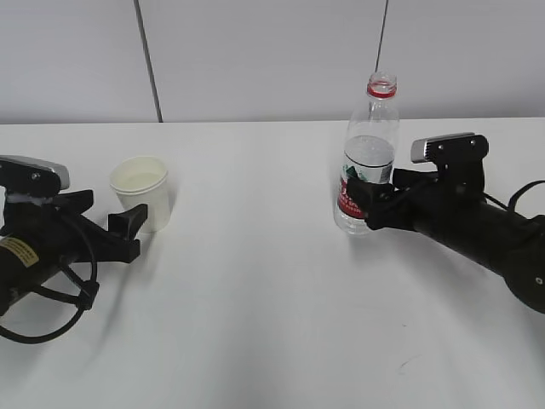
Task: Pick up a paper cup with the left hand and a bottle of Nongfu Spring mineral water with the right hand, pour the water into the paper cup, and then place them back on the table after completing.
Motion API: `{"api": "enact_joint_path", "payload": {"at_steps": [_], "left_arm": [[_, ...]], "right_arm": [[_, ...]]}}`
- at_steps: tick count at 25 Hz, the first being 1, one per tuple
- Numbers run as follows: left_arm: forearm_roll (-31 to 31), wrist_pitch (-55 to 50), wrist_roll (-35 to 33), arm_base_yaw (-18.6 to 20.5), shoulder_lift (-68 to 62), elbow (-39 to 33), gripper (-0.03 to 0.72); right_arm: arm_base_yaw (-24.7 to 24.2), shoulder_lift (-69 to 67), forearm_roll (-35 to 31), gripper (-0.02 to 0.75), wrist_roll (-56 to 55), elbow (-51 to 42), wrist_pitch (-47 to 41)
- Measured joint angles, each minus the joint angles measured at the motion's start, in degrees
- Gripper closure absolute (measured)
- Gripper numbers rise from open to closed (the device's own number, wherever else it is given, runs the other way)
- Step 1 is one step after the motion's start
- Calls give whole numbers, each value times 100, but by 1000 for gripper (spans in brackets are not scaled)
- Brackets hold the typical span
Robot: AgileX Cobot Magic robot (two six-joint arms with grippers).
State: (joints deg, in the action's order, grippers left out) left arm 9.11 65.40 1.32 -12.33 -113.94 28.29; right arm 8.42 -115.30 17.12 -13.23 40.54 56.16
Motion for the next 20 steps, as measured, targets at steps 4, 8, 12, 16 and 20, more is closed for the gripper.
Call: {"api": "enact_joint_path", "payload": {"at_steps": [4, 8, 12, 16, 20], "left_arm": [[0, -7, 0, 0, 105, -43, 139], [0, -11, 0, 0, 235, -145, 139], [46, -155, 0, 0, 559, -194, 139], [159, -587, 0, 0, 899, -213, 139], [175, -1183, 75, 0, 1323, -220, 139]], "right_arm": [[0, 261, -59, 87, 11, -265, 0], [0, 600, -69, 91, 41, -523, -272], [0, 1063, -69, 97, 127, -675, -994], [0, 1624, -69, 108, 152, -704, -1906], [0, 2189, -69, 123, 162, -717, -2526]]}}
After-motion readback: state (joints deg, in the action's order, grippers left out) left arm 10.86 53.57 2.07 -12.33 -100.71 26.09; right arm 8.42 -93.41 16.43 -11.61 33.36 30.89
